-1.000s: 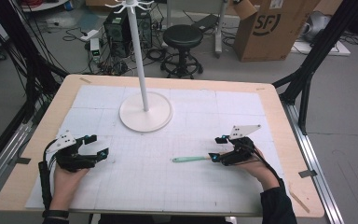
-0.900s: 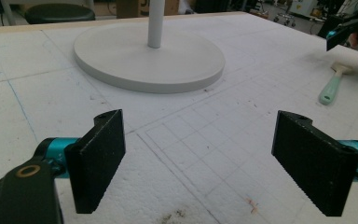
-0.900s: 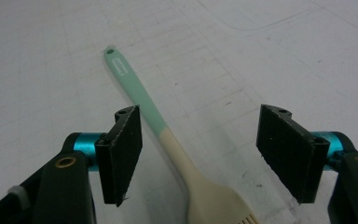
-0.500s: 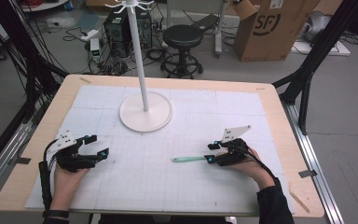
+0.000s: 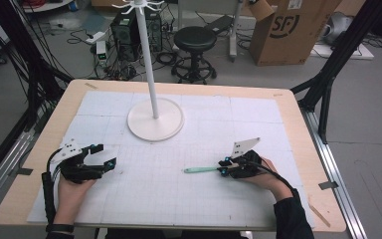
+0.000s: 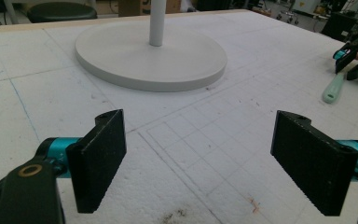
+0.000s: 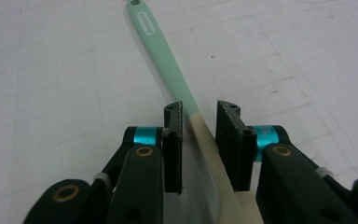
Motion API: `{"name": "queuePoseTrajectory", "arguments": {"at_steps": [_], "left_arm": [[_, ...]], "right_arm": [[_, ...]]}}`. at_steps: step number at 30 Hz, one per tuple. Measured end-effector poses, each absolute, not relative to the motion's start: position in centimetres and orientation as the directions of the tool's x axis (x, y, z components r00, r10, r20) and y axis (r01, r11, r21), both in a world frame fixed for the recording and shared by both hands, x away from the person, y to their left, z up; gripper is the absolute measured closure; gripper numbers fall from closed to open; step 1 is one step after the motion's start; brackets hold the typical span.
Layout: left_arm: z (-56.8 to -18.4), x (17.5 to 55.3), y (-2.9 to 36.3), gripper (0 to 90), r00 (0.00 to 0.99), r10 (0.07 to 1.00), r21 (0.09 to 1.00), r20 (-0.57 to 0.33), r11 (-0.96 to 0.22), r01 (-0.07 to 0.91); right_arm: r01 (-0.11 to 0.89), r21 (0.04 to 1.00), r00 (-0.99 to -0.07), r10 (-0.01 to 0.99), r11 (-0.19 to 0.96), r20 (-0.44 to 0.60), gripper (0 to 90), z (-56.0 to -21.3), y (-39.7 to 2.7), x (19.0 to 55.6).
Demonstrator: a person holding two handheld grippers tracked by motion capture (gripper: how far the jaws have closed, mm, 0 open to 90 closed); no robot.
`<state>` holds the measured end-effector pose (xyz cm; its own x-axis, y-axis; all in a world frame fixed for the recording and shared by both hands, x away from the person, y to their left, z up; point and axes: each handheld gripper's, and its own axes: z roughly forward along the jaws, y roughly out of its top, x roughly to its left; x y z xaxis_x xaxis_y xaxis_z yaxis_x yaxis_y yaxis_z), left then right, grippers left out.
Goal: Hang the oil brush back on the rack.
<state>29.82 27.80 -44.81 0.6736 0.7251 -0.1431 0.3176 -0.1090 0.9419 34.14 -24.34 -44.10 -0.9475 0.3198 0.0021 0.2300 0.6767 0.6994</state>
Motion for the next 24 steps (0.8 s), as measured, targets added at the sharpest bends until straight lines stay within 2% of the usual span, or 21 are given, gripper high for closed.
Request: {"name": "queuePoseTrajectory", "arguments": {"at_steps": [8, 10, 24], "left_arm": [[-44.81, 29.80, 27.73, 19.1, 0.674, 0.725, 0.942, -0.140, -0.112, 0.315], [-44.81, 29.80, 27.76, 19.1, 0.674, 0.725, 0.942, -0.139, -0.113, 0.316], [-44.81, 29.80, 27.71, 19.6, 0.675, 0.725, 0.942, -0.137, -0.116, 0.316]], "right_arm": [[0.249, 0.697, -0.947, 0.319, 0.673, 0.031, 78.8, -44.06, -24.40, 34.43], [0.246, 0.696, -0.947, 0.320, 0.674, 0.024, 82.7, -43.99, -24.30, 34.42], [0.281, 0.710, -0.929, 0.369, 0.646, 0.033, 83.1, -43.51, -24.32, 34.42]]}}
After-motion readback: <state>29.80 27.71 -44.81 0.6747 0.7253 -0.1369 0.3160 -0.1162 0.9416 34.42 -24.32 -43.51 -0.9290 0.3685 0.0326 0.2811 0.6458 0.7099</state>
